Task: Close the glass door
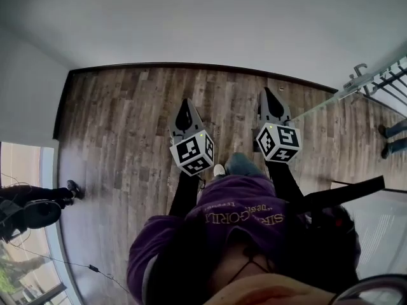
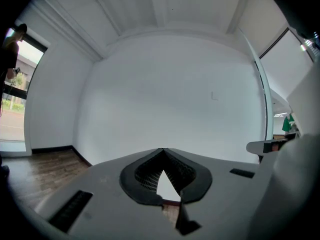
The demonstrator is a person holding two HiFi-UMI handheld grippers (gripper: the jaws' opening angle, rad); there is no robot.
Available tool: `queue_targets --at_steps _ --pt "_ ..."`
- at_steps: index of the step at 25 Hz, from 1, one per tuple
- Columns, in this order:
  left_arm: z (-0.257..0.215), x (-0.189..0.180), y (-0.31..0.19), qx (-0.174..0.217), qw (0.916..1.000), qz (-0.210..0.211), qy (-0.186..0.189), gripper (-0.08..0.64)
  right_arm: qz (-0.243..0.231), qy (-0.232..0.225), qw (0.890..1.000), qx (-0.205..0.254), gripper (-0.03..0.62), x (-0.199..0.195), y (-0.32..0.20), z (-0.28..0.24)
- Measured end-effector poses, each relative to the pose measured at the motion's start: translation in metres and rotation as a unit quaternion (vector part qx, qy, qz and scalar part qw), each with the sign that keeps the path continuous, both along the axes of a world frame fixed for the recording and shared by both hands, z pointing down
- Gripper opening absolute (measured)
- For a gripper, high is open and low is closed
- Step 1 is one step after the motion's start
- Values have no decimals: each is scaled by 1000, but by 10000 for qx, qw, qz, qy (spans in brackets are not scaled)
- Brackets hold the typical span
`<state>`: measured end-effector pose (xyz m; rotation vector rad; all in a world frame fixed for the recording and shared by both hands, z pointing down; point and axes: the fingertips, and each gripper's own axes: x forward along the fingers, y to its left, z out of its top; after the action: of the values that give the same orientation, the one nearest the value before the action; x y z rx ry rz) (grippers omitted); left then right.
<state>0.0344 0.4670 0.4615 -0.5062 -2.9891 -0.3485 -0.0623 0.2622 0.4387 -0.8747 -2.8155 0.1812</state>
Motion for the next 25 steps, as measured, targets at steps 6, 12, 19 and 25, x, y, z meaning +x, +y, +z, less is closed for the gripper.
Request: queue_targets --at_steps 6,12,19,25 --pt "11 -30 -10 106 9999 111 22 1 147 76 9998 79 -14 -30 -11 8" --pt "5 -95 17 -92 9999 -42 17 2 93 16 9999 -48 -14 -99 6 6" --pt "-27 -222 0 -200 9974 626 -298 1 529 -111 9985 -77 -14 -200 -9 -15" --pt "-31 -301 -27 -50 9919 1221 -352 2 937 -197 9954 -29 -14 -257 -31 -26"
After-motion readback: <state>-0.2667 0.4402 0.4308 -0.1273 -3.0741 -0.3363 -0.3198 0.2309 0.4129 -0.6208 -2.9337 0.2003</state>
